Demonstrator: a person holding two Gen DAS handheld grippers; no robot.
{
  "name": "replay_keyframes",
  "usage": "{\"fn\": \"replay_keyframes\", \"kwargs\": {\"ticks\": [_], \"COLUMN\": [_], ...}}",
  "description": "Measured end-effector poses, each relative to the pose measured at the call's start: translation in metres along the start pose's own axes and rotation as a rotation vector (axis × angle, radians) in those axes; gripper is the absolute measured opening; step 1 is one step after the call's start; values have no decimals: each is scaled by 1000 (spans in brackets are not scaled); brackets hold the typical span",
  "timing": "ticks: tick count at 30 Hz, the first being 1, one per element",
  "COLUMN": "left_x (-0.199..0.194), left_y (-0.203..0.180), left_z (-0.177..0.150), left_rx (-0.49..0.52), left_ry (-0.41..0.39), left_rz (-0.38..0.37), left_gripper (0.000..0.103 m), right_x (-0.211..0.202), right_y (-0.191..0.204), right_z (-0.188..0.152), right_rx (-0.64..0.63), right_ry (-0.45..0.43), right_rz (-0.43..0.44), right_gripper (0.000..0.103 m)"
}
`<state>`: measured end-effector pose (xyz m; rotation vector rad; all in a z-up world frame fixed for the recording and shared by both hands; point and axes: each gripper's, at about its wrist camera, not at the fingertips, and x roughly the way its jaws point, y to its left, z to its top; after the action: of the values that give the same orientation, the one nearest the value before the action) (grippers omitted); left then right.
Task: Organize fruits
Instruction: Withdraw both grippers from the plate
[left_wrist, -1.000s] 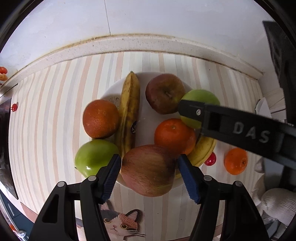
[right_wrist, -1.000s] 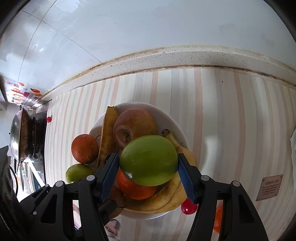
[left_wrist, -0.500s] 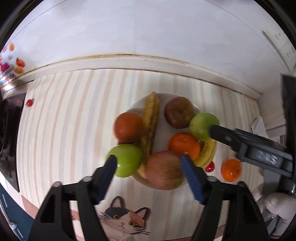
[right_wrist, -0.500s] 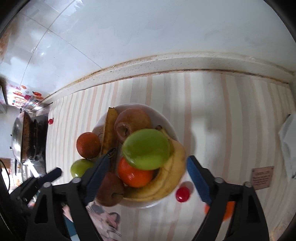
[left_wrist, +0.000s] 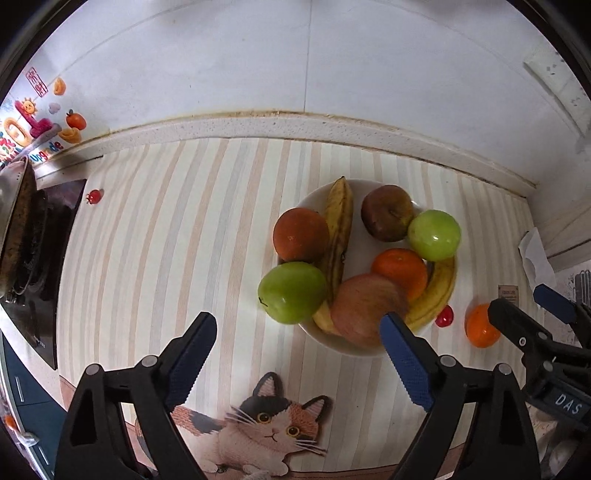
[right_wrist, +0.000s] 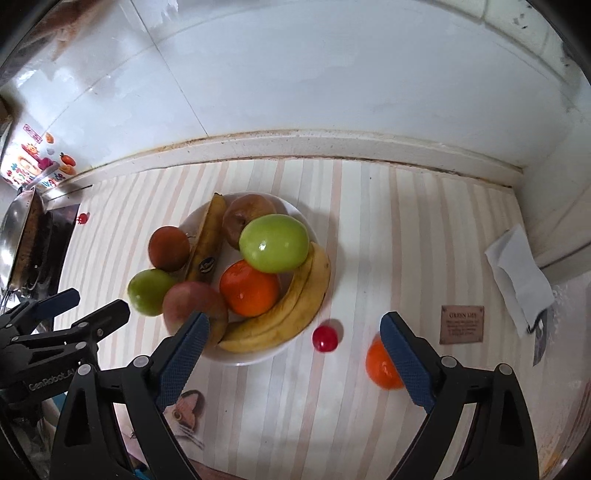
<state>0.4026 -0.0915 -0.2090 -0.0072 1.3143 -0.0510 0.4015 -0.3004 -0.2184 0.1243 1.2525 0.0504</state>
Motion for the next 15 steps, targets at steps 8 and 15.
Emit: {"fn": "replay_keyframes", "kwargs": {"ticks": [8, 15], "left_x": [-44, -83], "left_y": [-8, -6], "left_z": [-23, -45], "left_rx": [25, 48], "left_ry": [-85, -147], "left_rz": [1, -11], "left_gripper": [91, 91], "right_x": [-47, -85], "right_y": [6, 10], "right_z": [-28, -51], "right_rx": [-10, -14], "right_ry": [-76, -129], "right_rz": [-4, 5], "right_gripper": [96, 96]}}
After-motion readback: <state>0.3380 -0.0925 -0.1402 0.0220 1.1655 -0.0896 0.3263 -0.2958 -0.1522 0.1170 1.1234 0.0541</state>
